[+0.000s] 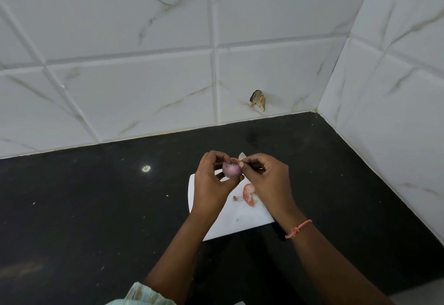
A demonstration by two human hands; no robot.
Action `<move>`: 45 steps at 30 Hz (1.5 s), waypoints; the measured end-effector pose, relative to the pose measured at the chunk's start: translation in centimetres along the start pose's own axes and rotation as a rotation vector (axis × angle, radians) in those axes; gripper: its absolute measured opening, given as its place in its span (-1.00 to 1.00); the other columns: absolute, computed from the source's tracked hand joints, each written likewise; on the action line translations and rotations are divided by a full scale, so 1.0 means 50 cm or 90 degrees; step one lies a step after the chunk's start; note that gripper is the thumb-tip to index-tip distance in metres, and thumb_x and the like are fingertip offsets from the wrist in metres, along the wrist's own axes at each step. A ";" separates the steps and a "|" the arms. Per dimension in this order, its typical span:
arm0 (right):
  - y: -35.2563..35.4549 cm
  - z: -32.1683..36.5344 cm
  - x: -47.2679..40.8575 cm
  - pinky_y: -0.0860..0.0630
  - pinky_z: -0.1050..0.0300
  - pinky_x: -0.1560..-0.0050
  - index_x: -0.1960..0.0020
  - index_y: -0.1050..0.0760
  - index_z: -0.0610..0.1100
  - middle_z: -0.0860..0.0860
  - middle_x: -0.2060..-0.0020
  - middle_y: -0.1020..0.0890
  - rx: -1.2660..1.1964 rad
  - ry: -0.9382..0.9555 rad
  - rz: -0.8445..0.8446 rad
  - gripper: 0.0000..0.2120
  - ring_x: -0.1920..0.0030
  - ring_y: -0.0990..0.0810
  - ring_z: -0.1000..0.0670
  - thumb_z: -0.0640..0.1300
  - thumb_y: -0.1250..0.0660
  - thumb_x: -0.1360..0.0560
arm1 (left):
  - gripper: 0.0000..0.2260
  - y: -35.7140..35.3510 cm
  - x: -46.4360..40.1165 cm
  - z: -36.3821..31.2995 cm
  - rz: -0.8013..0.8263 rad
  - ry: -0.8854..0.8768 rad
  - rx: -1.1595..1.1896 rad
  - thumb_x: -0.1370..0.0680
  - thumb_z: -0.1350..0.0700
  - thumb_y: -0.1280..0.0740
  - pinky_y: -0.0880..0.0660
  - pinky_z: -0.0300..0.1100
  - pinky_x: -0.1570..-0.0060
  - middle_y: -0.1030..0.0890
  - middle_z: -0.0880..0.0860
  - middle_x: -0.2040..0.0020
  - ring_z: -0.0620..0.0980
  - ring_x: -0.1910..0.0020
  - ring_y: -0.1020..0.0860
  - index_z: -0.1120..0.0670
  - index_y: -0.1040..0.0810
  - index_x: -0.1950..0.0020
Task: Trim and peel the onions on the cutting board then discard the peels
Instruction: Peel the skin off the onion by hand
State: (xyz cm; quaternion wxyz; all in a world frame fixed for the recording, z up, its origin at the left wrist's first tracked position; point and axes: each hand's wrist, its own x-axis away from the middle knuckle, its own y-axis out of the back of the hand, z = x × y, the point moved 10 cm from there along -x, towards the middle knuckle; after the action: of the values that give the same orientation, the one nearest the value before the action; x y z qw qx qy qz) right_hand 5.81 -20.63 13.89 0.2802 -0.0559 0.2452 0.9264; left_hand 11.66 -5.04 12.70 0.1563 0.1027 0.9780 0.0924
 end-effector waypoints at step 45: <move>0.036 -0.204 -0.039 -0.56 0.13 0.22 0.00 -0.59 -0.12 -0.05 0.03 -0.65 0.134 -0.193 0.013 -0.80 0.10 -0.62 -0.03 -0.33 -0.23 -0.56 | -0.60 -0.021 0.005 0.068 0.061 0.273 0.286 -0.45 0.39 -0.47 -0.54 -0.32 0.15 -0.63 0.04 -0.19 0.00 -0.19 -0.60 0.07 -0.53 -0.21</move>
State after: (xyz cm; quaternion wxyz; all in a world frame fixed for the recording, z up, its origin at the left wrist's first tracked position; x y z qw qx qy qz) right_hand 6.13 -27.85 6.19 0.3088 0.1161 0.2962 0.8963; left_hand 12.35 -5.48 9.23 -0.0849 0.1588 0.9787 -0.0990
